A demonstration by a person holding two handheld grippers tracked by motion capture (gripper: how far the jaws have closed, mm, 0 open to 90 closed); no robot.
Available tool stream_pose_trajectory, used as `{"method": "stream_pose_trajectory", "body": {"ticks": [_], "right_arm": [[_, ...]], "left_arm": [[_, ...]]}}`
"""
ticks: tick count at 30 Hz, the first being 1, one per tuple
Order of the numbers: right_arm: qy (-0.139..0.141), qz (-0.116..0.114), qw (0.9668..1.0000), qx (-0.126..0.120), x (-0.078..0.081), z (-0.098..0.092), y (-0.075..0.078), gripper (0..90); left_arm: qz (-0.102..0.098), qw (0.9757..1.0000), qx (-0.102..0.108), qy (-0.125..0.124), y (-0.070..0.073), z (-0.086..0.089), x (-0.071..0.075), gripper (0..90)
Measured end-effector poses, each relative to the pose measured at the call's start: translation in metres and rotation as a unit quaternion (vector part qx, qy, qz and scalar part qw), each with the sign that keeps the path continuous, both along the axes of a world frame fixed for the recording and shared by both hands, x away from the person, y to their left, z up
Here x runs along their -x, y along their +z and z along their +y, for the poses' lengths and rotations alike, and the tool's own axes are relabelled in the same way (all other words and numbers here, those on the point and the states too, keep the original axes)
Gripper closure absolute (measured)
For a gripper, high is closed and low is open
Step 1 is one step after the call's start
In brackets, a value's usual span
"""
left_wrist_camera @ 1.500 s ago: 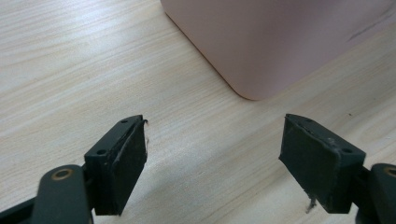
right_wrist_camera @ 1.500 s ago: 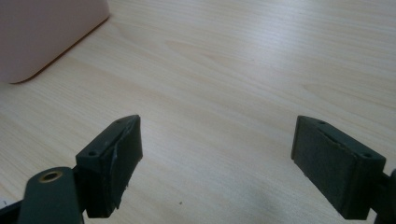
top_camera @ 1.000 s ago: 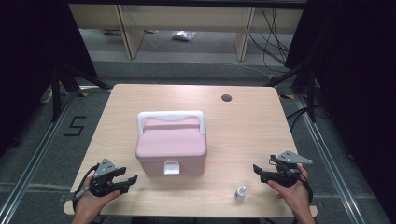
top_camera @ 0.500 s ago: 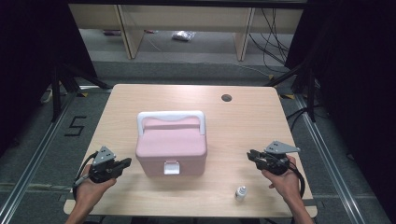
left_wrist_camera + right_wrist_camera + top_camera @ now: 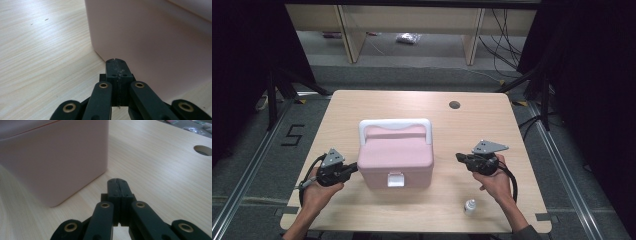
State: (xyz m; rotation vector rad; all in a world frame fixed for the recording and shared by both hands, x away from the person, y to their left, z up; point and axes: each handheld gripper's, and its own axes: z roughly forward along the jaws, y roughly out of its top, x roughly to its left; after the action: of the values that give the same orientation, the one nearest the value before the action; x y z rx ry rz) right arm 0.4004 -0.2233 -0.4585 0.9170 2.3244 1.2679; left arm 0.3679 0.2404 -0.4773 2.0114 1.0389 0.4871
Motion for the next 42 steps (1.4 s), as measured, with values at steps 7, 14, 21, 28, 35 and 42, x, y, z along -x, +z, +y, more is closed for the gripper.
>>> {"method": "stream_pose_trajectory", "body": {"ticks": [7,14,21,28,35,42], "right_arm": [[0.022,0.006,0.9997,0.010,-0.010,0.020,-0.001,90.0],[0.041,0.015,0.9990,0.014,-0.016,0.038,-0.003,90.0],[0.053,0.012,0.9985,0.010,-0.020,0.047,-0.002,90.0],[0.060,0.026,0.9979,0.003,-0.019,0.044,-0.002,90.0],[0.046,0.034,0.9983,-0.005,-0.019,0.034,-0.002,90.0],[0.032,0.025,0.9992,-0.006,-0.019,0.021,-0.003,90.0]], "left_arm": [[0.001,0.9997,0.022,-0.005,-0.002,-0.005,-0.008,89.7],[0.011,0.9990,0.039,-0.018,0.000,-0.006,-0.009,89.7],[0.010,0.9982,0.052,-0.028,0.000,-0.011,-0.009,89.6],[0.008,0.9981,0.046,-0.040,0.002,-0.028,-0.007,89.6],[0.004,0.9985,0.021,-0.051,0.008,-0.037,-0.014,89.7],[0.002,0.9979,0.008,-0.064,0.012,-0.052,-0.026,89.8]]}}
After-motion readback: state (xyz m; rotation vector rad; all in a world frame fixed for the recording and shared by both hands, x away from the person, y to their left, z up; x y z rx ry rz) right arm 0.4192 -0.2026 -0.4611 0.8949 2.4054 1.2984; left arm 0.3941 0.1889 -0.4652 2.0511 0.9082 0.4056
